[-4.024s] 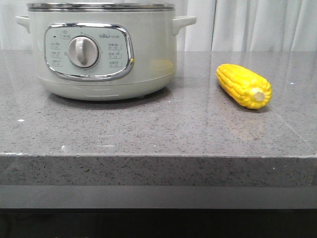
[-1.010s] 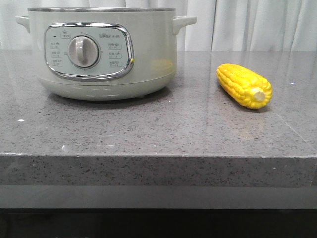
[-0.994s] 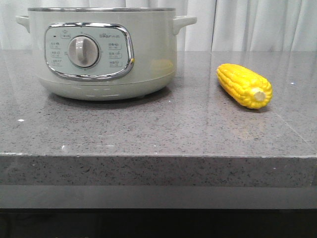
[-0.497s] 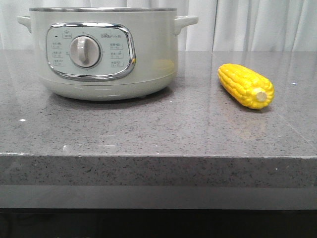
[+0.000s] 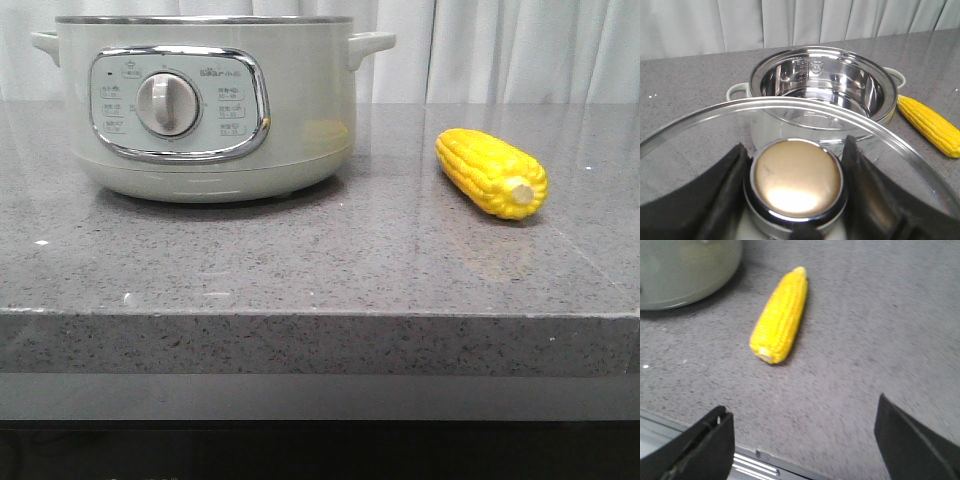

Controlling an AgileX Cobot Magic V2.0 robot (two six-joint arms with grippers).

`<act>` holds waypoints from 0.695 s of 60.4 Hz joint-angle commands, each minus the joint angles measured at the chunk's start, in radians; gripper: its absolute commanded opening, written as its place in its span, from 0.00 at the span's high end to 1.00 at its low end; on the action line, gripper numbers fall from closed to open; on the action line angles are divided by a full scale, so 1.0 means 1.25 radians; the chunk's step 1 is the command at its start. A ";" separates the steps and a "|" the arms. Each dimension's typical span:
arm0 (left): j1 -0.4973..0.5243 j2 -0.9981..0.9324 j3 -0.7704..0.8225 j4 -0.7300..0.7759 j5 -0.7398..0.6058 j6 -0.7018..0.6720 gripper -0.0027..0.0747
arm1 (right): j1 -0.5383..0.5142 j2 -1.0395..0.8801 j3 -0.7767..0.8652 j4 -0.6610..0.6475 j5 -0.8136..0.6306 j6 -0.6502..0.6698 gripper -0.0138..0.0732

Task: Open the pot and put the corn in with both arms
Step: 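Lift the glass lid off the pot with the left gripper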

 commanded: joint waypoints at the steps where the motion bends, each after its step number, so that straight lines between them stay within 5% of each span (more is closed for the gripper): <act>1: 0.000 -0.003 -0.027 -0.005 -0.114 -0.008 0.65 | 0.041 0.073 -0.075 0.002 -0.051 -0.017 0.16; 42: 0.000 -0.001 -0.027 -0.006 -0.114 -0.008 0.65 | 0.050 0.677 -0.522 0.002 0.196 0.117 0.16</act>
